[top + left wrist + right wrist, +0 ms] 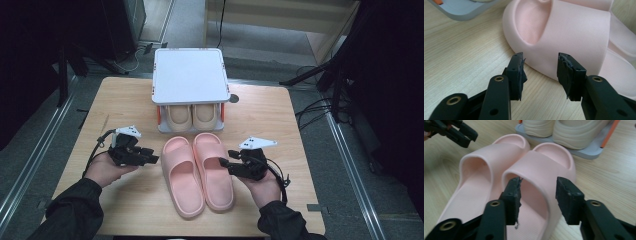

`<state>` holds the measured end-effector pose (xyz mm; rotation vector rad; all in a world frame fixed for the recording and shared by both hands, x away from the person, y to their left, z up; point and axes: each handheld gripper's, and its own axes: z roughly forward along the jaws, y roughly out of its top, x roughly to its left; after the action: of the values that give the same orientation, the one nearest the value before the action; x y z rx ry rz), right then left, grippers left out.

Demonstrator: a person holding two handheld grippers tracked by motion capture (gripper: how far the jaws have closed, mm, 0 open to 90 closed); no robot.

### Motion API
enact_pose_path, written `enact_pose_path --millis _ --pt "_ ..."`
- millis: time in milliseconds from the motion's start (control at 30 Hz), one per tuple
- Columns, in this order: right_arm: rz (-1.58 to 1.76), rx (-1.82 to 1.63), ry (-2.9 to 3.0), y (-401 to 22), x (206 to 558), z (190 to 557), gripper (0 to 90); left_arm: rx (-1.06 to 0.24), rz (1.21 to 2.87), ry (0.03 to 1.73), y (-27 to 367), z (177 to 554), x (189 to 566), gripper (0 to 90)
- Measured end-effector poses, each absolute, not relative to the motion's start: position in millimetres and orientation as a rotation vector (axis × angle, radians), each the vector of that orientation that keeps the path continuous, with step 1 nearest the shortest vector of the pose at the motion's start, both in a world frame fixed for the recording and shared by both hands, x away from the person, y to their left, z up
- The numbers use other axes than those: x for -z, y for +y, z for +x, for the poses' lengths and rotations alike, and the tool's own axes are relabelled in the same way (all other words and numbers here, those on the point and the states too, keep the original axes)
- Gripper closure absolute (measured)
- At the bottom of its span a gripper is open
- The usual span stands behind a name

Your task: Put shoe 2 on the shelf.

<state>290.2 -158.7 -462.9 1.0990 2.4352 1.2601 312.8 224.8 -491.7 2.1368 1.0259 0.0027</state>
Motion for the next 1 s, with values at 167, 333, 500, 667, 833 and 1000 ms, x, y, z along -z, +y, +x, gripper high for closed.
enact_pose_path --millis 167,333,500,667,833,1000 --pt "1.102 -1.276 2.444 -150.3 464.7 280.4 50.3 -0.014 2.132 1.03 230.1 314.5 488.3 52.6" --pt "1.111 -1.305 2.463 -137.9 471.5 270.0 42.2 -0.037 2.123 1.064 235.9 316.6 489.0 49.0" --pt "1.077 -1.271 2.483 -126.3 477.3 266.7 40.7 -0.057 2.11 1.069 241.6 315.6 487.0 48.8" --pt "1.099 -1.261 2.508 -115.3 486.0 267.9 38.7 -0.052 2.104 1.062 244.5 315.1 486.8 48.9" --pt "1.066 -1.244 2.515 -104.8 489.8 269.7 36.2 -0.056 2.116 1.056 245.2 313.7 487.3 49.5" --pt "1.073 -1.195 2.507 -94.5 495.4 271.0 33.4 -0.06 2.105 1.059 248.1 312.6 486.3 49.5"
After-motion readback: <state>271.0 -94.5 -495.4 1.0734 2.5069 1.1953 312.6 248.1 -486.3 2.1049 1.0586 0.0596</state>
